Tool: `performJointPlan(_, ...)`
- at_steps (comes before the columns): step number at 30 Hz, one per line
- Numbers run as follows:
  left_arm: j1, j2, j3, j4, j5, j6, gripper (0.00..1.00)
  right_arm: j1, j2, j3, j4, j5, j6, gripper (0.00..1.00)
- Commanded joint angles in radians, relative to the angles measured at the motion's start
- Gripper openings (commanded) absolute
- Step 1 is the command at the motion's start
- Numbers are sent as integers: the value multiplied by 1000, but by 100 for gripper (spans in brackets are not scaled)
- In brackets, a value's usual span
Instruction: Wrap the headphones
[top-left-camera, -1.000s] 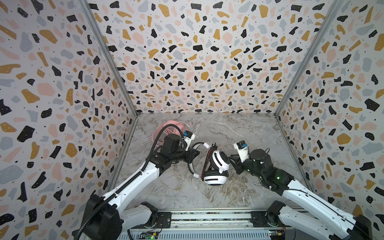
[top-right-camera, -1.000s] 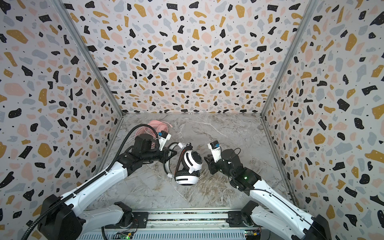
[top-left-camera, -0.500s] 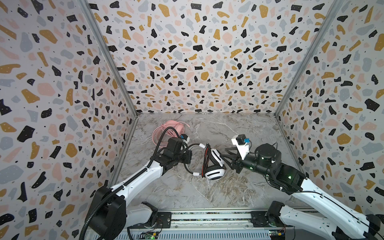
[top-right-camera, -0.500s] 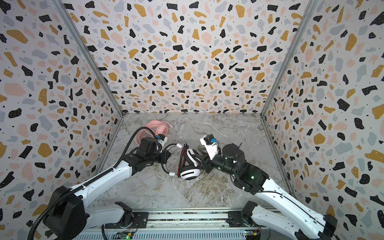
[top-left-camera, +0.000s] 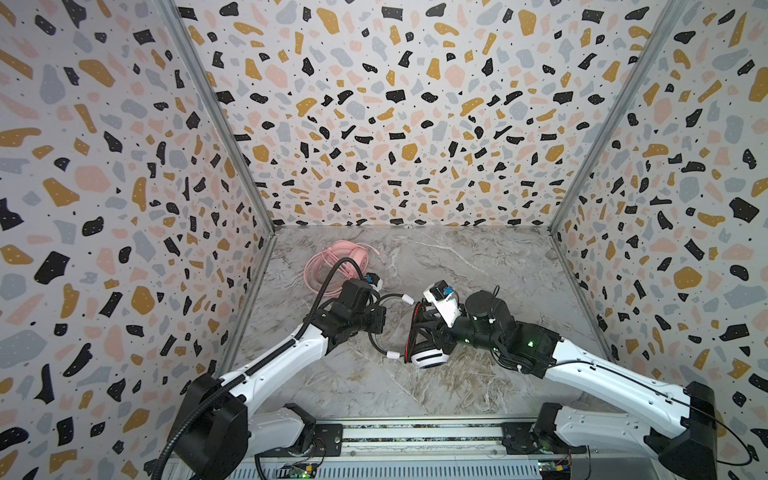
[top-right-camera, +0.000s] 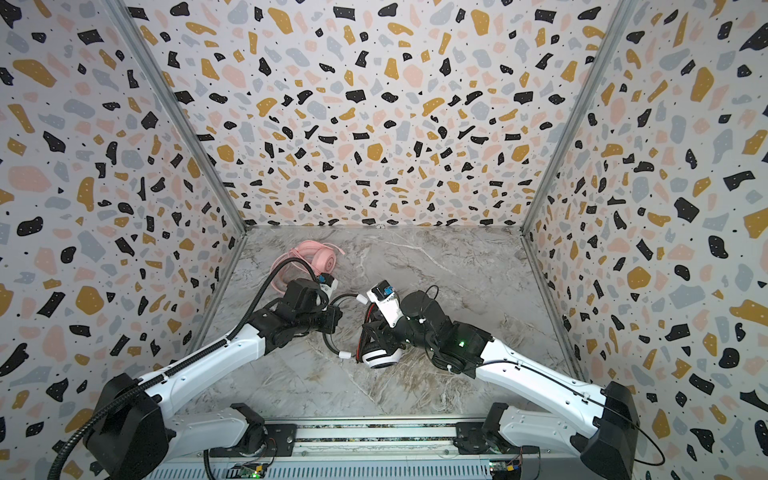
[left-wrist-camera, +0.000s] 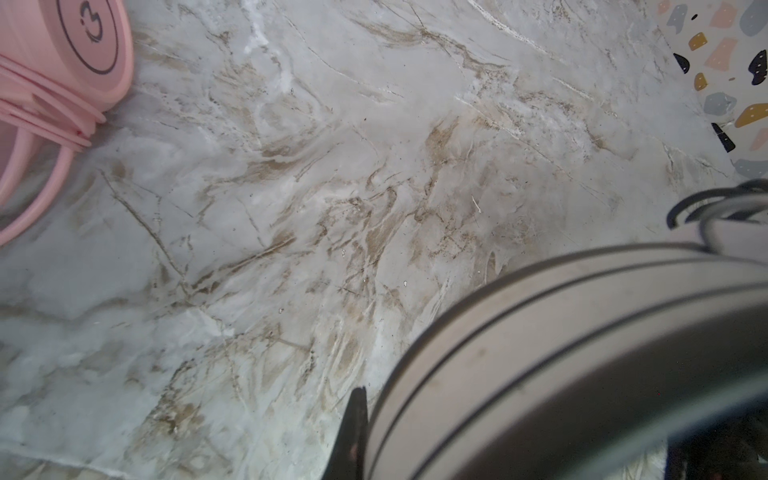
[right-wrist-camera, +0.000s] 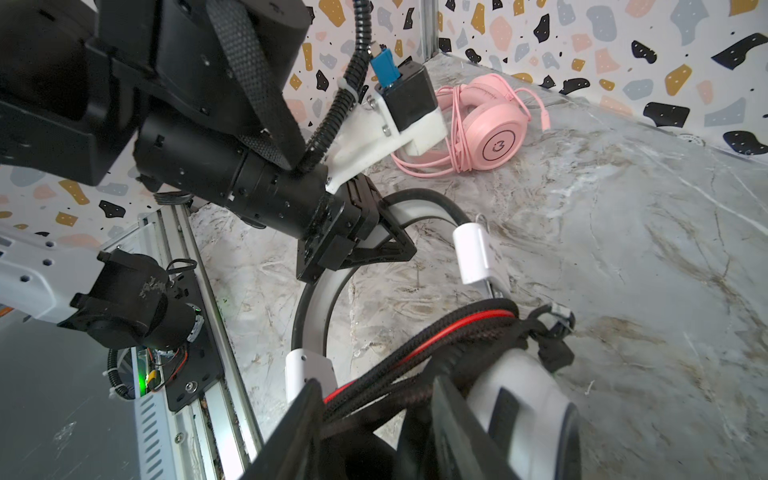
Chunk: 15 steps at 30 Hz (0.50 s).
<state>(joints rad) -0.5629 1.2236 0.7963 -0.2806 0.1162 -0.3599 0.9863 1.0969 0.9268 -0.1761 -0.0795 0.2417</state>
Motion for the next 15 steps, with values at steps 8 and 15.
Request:
performJointPlan(8, -69, -70, 53, 53, -5, -26, 0, 0, 48, 23, 29, 4, 17, 46)
performJointPlan(15, -64, -62, 40, 35, -56, -10, 0, -29, 2, 16, 24, 36, 14, 46)
